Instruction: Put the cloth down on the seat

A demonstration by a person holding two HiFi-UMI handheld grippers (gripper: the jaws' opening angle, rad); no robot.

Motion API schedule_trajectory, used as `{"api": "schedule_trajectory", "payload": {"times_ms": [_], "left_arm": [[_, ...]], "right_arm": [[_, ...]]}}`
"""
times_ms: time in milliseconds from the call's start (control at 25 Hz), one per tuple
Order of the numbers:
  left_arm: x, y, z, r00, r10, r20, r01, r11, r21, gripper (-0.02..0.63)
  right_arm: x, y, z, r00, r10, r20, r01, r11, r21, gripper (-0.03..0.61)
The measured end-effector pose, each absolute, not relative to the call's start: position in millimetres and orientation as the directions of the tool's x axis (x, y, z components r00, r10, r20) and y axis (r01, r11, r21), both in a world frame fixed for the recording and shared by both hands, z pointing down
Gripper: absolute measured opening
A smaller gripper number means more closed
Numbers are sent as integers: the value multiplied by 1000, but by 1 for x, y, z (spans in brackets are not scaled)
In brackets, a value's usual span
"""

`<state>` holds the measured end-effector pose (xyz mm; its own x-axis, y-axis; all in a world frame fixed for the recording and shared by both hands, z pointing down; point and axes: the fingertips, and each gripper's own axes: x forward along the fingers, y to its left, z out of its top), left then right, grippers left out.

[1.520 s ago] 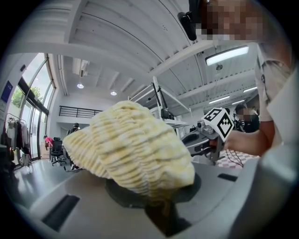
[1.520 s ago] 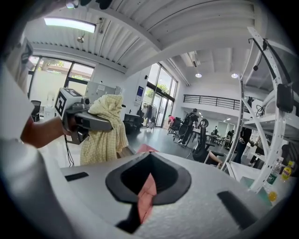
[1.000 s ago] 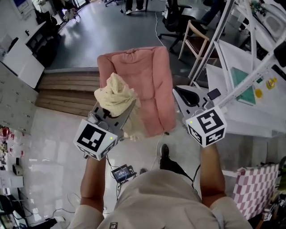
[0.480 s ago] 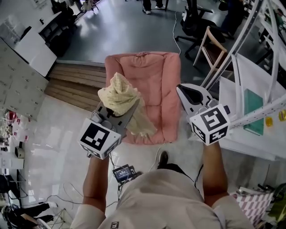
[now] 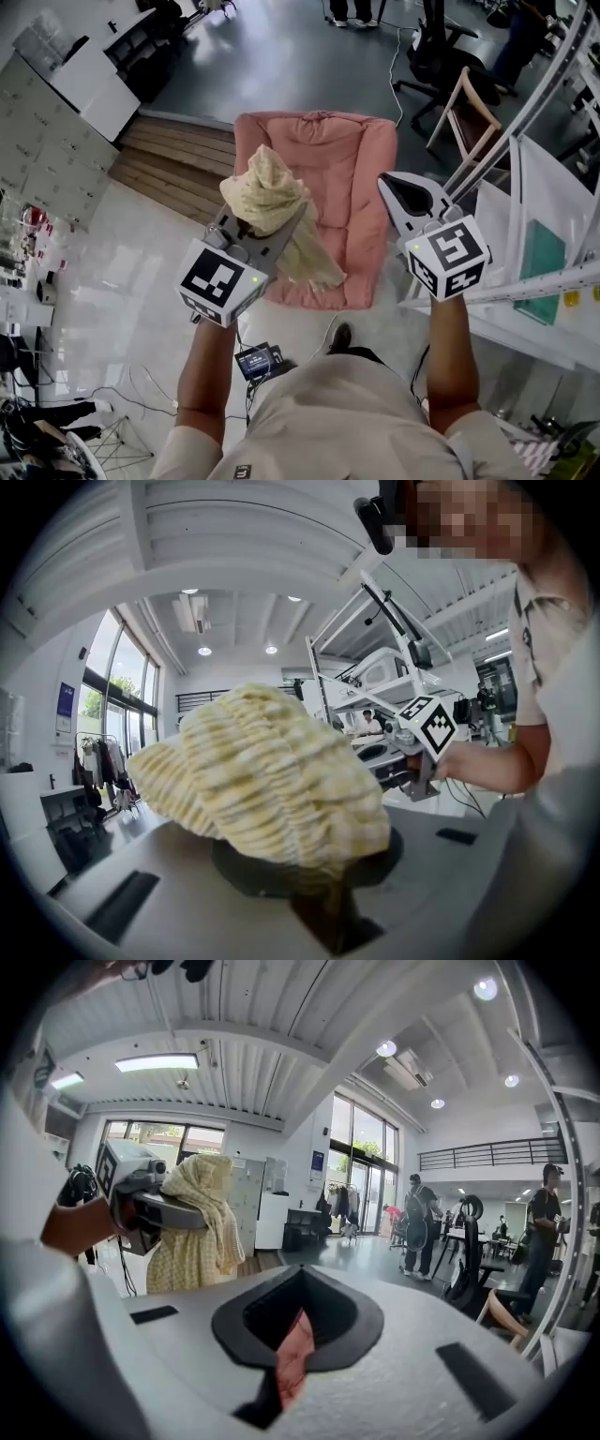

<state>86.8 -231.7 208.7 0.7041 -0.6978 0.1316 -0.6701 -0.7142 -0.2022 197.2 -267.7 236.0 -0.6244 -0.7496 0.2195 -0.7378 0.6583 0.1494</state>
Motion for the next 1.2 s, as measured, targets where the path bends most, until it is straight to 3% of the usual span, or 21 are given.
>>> {"api": "schedule_trajectory", "payload": {"times_ms": [640,1200], "left_arm": [[59,-272,229,611,-775,162,-756,-632,-172,70],[17,-327,251,618,-766,175,-759,-640,-120,70]], "right_arm": [[173,-313,252,-676,-699,233,-690,712,133,-8],[144,-355,270,-623,-735,267,-725,671,156,-8]]}}
